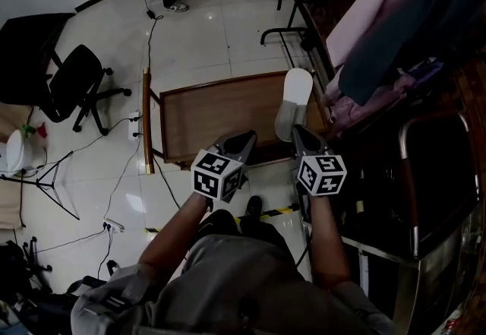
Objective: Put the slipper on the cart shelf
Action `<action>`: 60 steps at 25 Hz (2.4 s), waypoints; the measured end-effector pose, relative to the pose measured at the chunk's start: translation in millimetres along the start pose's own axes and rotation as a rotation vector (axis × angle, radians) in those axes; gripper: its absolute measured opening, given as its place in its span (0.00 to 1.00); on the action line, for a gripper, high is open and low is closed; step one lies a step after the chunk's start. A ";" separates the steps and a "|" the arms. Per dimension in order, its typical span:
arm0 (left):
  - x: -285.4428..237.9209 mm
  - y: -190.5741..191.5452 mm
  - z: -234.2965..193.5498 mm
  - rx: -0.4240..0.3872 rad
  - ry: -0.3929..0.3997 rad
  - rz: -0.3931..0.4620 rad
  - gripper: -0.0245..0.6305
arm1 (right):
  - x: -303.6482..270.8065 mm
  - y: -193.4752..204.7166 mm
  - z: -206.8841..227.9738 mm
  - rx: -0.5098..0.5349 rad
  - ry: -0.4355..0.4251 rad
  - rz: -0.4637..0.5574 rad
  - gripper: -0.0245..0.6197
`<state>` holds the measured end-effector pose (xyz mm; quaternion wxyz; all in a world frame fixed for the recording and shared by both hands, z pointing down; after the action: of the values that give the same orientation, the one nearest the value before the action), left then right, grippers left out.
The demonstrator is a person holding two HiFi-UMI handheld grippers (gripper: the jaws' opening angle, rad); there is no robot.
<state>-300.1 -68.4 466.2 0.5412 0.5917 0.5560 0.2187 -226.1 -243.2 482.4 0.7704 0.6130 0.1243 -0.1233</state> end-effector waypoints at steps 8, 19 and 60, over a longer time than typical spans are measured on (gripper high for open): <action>-57.3 -0.9 -28.7 -0.046 0.030 -0.062 0.05 | -62.7 33.6 53.5 -0.009 0.100 -0.151 0.13; -90.1 14.0 -79.3 0.022 0.082 -0.186 0.05 | -147.2 92.5 102.8 -0.077 0.256 -0.327 0.31; -66.6 23.0 82.4 -0.220 0.758 -0.289 0.05 | 161.7 44.8 -92.3 0.047 0.696 -0.065 0.05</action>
<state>-238.5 -156.0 483.2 0.3833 0.3239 0.7664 0.4010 -62.7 -149.6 447.9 0.6633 0.6314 0.3964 0.0658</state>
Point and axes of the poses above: the fingertips, and each gripper's own axes: x backward along the fingers, z to its right, y out of its underside, the point moved 7 cm from there along x, backward along the fingers, and after that the axes turned 1 degree about z, right-handed, at the moved point
